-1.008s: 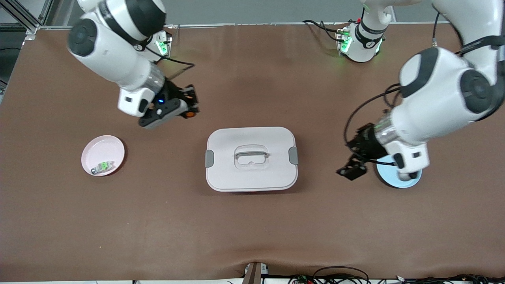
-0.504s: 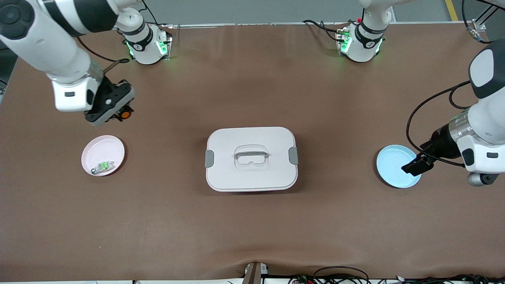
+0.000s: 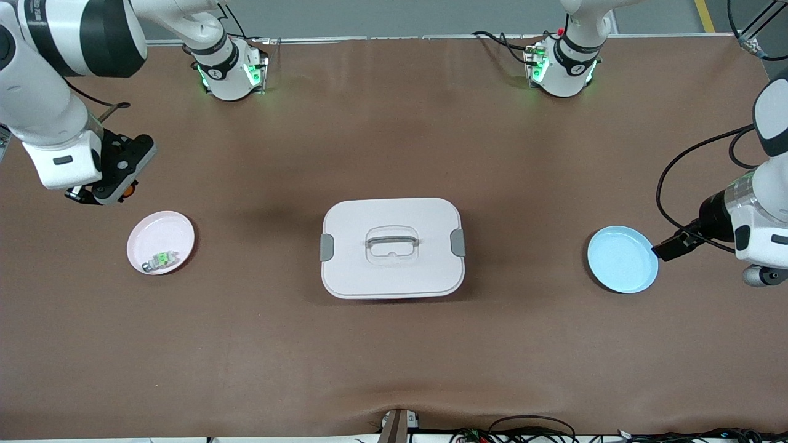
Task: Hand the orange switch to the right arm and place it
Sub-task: 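Carry the orange switch with the right gripper to the white plate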
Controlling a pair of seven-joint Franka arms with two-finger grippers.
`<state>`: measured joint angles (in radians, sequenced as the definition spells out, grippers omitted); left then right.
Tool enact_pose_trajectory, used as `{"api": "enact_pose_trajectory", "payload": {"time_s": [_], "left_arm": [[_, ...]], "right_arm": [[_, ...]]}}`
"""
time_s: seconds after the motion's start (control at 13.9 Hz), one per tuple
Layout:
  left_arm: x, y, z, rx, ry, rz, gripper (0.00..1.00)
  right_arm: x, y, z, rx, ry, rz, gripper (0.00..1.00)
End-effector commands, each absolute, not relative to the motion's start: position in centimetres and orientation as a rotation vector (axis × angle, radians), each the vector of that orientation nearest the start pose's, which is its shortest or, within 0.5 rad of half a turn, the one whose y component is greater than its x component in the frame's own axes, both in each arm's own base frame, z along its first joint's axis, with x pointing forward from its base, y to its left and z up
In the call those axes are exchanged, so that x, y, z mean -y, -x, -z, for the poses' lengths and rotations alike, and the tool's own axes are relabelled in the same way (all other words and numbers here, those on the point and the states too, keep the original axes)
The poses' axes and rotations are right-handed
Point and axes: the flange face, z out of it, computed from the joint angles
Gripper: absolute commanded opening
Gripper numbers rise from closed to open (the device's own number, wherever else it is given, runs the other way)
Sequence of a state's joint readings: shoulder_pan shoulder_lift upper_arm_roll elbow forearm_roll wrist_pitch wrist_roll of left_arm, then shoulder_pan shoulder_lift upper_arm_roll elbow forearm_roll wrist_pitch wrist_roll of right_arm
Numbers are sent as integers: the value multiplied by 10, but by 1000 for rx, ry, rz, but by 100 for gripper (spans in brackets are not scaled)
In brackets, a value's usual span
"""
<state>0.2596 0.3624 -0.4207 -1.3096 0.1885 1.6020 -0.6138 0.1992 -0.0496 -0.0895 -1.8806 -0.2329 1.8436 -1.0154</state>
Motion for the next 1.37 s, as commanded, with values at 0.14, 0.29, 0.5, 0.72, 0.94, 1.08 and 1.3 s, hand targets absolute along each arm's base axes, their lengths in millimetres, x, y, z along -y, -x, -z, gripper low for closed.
{"api": "enact_pose_trajectory", "payload": {"time_s": [0.14,0.29,0.5,0.72,0.94,1.08,1.3], "left_arm": [[28,-629,-592,323,3032,15,100],[30,-624,-599,245,3035,14,100],[33,-611,-616,196,3028,10,100],[41,-594,-624,133,3012,6,100],[45,-573,-633,91,3045,-6,100],[42,-553,-641,61,3066,-6,100],[37,-533,-641,10,3078,-30,100]], "right_arm": [[24,-538,-476,2066,2674,-50,0],[39,-536,-455,2124,2642,-16,0],[57,-527,-419,2184,2618,53,0],[71,-524,-391,2211,2579,29,0],[81,-520,-370,2228,2547,7,0],[90,-517,-353,2234,2541,13,0],[90,-507,-326,2240,2533,42,0]]}}
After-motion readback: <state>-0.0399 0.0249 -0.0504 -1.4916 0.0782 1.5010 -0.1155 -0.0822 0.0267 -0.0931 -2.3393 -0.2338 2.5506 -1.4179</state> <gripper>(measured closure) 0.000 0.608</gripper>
